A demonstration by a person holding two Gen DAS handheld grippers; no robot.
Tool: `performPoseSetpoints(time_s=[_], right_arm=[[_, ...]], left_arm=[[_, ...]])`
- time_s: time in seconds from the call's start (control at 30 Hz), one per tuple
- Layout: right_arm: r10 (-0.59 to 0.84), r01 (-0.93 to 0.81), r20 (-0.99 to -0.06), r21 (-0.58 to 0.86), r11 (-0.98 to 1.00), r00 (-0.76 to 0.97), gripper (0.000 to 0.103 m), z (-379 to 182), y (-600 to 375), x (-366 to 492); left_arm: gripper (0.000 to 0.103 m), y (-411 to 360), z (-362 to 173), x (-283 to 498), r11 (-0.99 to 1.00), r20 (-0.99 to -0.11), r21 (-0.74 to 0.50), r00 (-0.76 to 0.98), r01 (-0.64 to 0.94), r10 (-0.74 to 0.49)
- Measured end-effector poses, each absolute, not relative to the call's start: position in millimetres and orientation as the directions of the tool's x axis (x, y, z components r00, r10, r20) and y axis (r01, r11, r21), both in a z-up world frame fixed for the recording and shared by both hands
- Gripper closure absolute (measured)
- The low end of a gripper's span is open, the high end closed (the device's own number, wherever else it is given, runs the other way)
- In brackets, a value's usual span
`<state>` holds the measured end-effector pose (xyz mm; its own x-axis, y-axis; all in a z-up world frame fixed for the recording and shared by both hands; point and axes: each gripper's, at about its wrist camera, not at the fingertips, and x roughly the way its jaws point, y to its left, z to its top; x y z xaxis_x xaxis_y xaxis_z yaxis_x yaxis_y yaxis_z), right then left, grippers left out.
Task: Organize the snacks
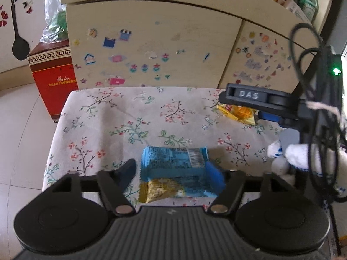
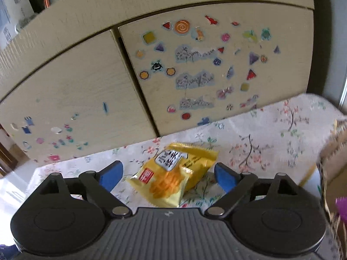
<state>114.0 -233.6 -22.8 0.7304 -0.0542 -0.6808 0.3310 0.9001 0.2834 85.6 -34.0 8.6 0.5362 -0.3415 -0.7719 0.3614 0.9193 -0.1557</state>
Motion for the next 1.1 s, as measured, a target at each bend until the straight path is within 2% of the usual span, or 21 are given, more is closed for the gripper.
performPoseSetpoints(time_s=[0.1, 0.17, 0.2, 0.23, 0.33, 0.4, 0.57, 0.77, 1.1], right_arm=[[-0.087, 0.323, -0.678, 0.230, 0.918, 0.730, 0.018, -26.8, -232.4, 117.4], [-0.063, 0.311, -0.668, 0.258, 0.915, 0.742, 0.026, -27.6, -237.0, 115.4], [-0.052, 0.304, -0.664, 0.270, 0.913, 0.746, 0.033, -27.5, -239.6, 114.5], [-0.049, 0.297, -0.667, 0.264, 0.918, 0.743, 0.049, -27.4, -240.6, 114.7], [-0.016, 0.258, -0.664, 0.267, 0.929, 0.747, 0.051, -29.4, -244.0, 111.6], [0.001, 0.223, -0.665, 0.252, 0.942, 0.746, 0.052, -29.2, -240.3, 107.2], [0.058, 0.141, -0.668, 0.239, 0.961, 0.742, 0.054, -27.7, -230.8, 94.7], [0.142, 0.017, -0.693, 0.217, 0.976, 0.707, 0.054, -15.7, -207.0, 75.0], [0.175, -0.085, -0.748, 0.158, 0.984, 0.640, 0.054, 0.5, -175.7, 28.4]], left_arm=[[0.024, -40.8, 9.0, 85.5, 0.910, -0.762, -0.148, 0.542, 0.388, -0.355], [0.018, -46.8, 9.6, 85.2, 0.902, -0.754, -0.128, 0.551, 0.412, -0.359], [0.017, -50.4, 9.5, 84.7, 0.898, -0.751, -0.115, 0.555, 0.424, -0.358], [0.017, -53.7, 9.0, 84.4, 0.896, -0.749, -0.105, 0.558, 0.432, -0.356], [0.021, -61.4, 4.9, 85.5, 0.891, -0.756, -0.092, 0.552, 0.444, -0.353], [0.030, -65.2, 0.6, 86.1, 0.892, -0.771, -0.075, 0.541, 0.446, -0.335], [0.040, -59.9, -0.1, 84.1, 0.894, -0.759, -0.078, 0.555, 0.440, -0.339], [0.040, -49.0, 2.7, 73.6, 0.886, -0.761, -0.080, 0.546, 0.457, -0.350], [0.040, -26.8, 6.1, 32.8, 0.846, -0.779, -0.077, 0.498, 0.527, -0.381]])
